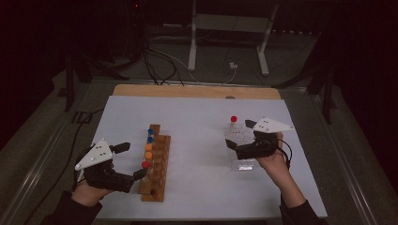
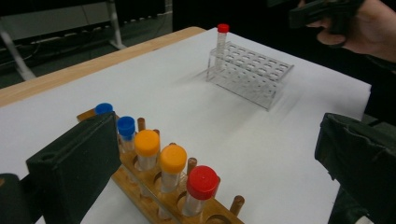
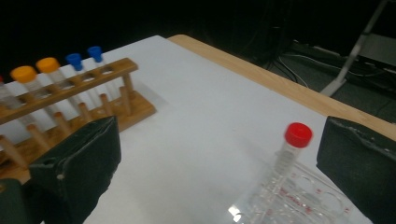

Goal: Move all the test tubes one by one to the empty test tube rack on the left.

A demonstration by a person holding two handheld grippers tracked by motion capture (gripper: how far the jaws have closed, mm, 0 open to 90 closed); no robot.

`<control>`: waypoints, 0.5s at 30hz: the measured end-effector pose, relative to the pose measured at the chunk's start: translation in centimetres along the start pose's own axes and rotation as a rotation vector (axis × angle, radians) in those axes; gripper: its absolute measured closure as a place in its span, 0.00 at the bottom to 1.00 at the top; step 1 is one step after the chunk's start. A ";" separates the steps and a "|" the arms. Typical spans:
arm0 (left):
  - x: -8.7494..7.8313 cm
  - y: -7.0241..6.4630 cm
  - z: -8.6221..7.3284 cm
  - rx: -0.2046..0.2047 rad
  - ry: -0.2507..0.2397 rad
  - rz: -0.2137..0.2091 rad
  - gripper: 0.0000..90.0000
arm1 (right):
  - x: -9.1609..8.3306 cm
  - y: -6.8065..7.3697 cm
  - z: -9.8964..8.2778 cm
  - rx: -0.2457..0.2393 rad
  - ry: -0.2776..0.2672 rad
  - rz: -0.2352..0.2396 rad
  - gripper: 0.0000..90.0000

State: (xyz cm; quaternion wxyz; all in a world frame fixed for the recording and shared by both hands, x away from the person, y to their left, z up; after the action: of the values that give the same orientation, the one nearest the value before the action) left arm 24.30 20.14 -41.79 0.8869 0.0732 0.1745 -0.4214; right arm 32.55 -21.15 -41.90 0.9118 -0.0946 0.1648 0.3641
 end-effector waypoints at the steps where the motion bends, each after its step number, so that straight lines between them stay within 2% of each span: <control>1: 0.0 0.0 0.0 -0.002 0.001 -0.003 0.01 | 0.1 -0.3 -0.1 0.004 0.003 -0.004 0.00; 7: 0.1 -0.1 -0.1 0.004 0.003 -0.005 0.01 | 0.9 -2.3 -0.3 0.031 0.010 -0.033 0.00; 13: 0.0 0.1 -0.1 0.000 -0.001 -0.010 0.01 | 2.1 -4.0 -0.7 0.035 0.054 -0.050 0.00; 15: 0.0 0.0 -0.1 0.000 -0.003 -0.008 0.01 | 2.5 -4.5 -0.9 0.039 0.069 -0.040 0.00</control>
State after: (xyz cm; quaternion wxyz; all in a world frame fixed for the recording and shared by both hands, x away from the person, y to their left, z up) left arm 24.27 20.21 -41.90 0.8855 0.0718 0.1735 -0.4250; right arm 37.20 -23.04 -43.39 0.9143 -0.0923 0.2011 0.3392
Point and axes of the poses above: each handheld gripper's, and its own axes: x roughly forward along the jaws, z roughly out of its top, y roughly to its left, the point moved 2 cm from there along x, roughly forward along the jaws
